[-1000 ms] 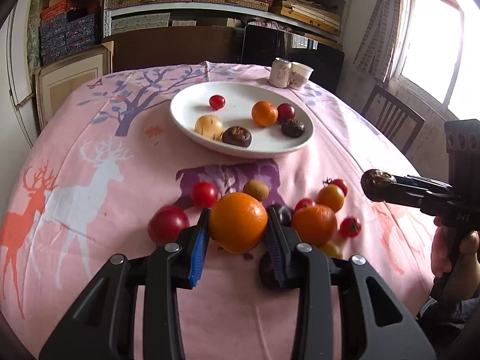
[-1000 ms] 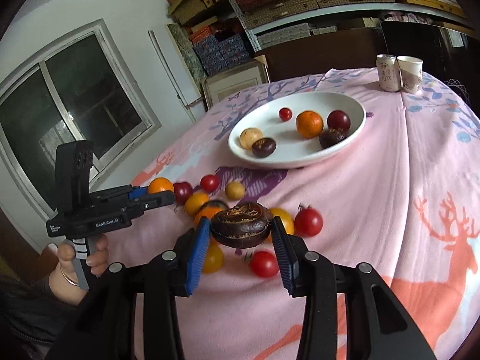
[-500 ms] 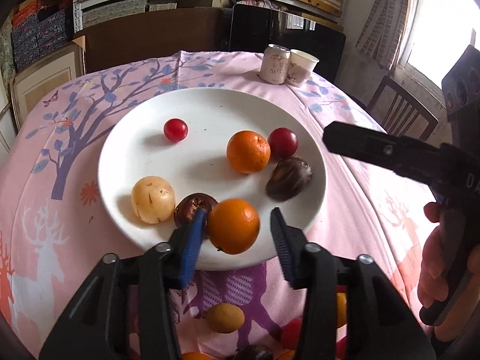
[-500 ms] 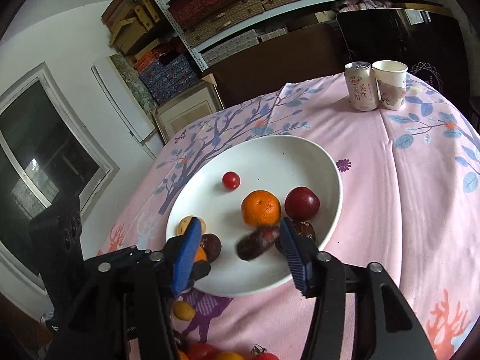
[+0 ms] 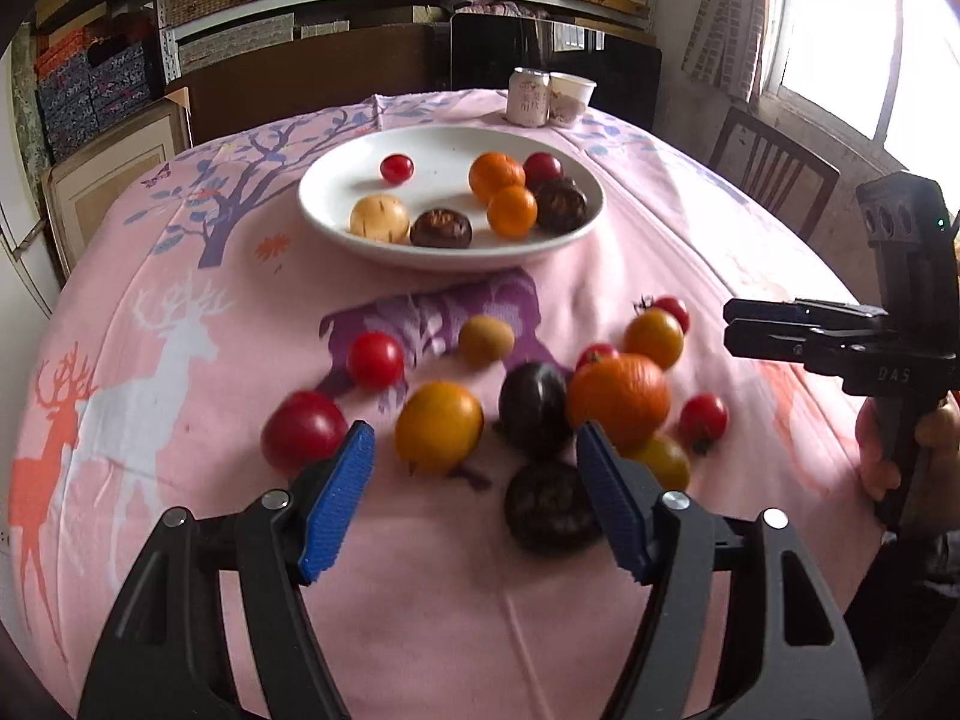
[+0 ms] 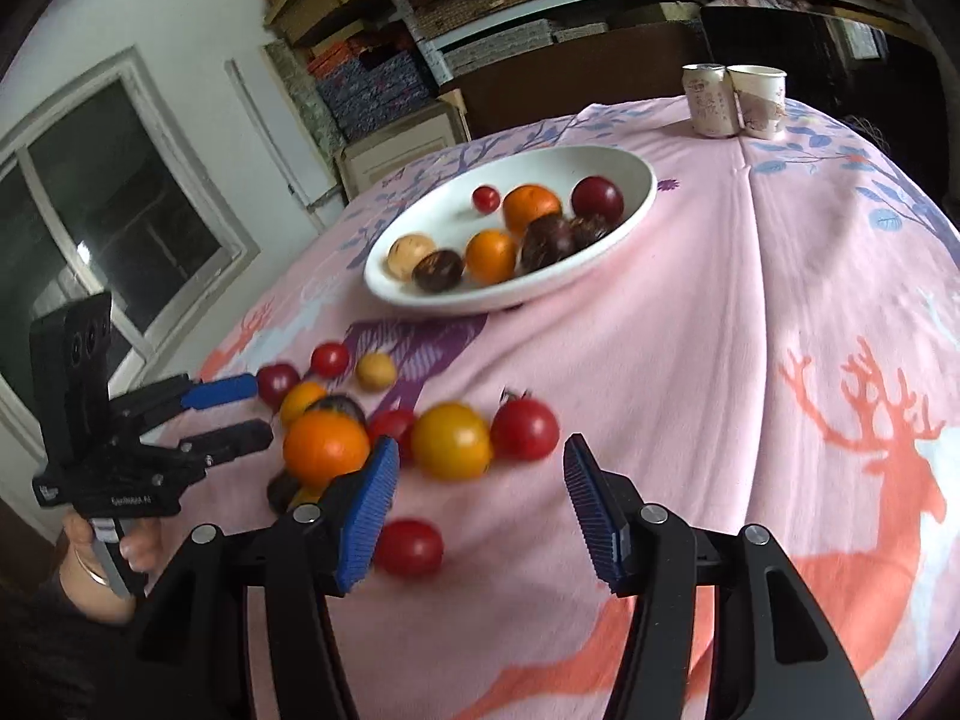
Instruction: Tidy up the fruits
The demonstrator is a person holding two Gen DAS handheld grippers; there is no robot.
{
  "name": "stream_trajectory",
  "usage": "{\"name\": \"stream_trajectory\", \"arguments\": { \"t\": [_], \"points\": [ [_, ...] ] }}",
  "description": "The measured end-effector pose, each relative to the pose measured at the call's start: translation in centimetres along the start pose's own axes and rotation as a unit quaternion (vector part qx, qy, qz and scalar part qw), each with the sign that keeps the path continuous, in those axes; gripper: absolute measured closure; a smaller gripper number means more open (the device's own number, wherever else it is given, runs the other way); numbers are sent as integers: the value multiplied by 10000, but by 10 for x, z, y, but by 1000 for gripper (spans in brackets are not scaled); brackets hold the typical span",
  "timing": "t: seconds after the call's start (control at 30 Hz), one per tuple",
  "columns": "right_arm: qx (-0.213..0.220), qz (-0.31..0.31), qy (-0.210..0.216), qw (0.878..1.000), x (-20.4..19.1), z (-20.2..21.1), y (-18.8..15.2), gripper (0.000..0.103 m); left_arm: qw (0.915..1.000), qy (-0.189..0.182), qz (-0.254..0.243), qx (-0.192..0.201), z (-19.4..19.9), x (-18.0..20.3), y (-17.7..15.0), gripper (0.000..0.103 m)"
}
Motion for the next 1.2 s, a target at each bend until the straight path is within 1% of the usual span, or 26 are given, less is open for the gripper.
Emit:
{"name": "stream_trajectory", "arguments": {
  "t": [0.07, 0.13, 0.2, 0.27, 0.33, 0.4, 0.47, 0.53, 0.63, 0.77, 0.8, 0.83, 0.87, 0.9, 1.03, 1.1, 1.2],
  "points": [
    [-152, 378, -114, 9991, -17, -2, -14, 45, 9999, 128, -44, -47, 2, 0, -16, 35],
    [-206, 689, -185, 9972, -30, -4, -21, 45, 9998, 162, -28, -72, 3, 0, -26, 35],
    [-288, 858, -313, 9954, -39, -10, -24, 45, 9999, 130, 22, -75, 4, 0, -32, 35],
    [-388, 950, -281, 9943, -45, -16, -26, 45, 9999, 124, 34, -105, 3, 1, -34, 35],
    [-508, 1023, -323, 9929, -49, -23, -24, 49, 9997, 194, -26, -144, 1, 6, -35, 35],
    [-641, 1003, -362, 9922, -50, -29, -22, 59, 9993, 310, -124, -192, -2, 11, -37, 35],
    [-652, 940, -303, 9930, -50, -29, -23, 68, 9986, 460, -140, -198, -5, 15, -35, 35],
    [-587, 783, -131, 9951, -43, -26, -22, 69, 9979, 599, -144, -190, -8, 18, -32, 34],
    [-425, 521, 87, 9977, -32, -19, -22, 69, 9978, 560, -274, -231, -12, 28, -26, 34],
    [-325, 461, 312, 9979, -29, -14, -21, 69, 9964, 619, -507, -265, -20, 42, -20, 34],
    [-314, 461, 343, 9979, -29, -14, -21, 69, 9961, 651, -535, -273, -22, 44, -17, 37],
    [-309, 453, 379, 9978, -28, -13, -21, 69, 9962, 612, -547, -300, -25, 44, -15, 46],
    [-311, 439, 412, 9977, -28, -13, -21, 69, 9968, 455, -552, -362, -27, 45, -12, 53],
    [-306, 420, 432, 9977, -27, -13, -21, 69, 9970, 392, -532, -397, -30, 44, -10, 56],
    [-231, 427, 482, 9977, -27, -10, -21, 69, 9974, 385, -497, -364, -30, 44, -8, 57],
    [-177, 442, 510, 9976, -28, -8, -21, 69, 9981, 362, -391, -300, -25, 41, -10, 57],
    [-114, 425, 548, 9975, -26, -6, -22, 69, 9996, 165, -202, -50, -7, 34, -16, 57]
  ]
}}
Point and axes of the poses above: each gripper's, at about its wrist camera, not at the fingertips, and z roughly against the way its jaws point, x to its right, y to its top, the point moved 3 cm from there along -z, roughly the way its jaws point, and after that the axes turned 13 degrees about -x, right-handed, at the moved point
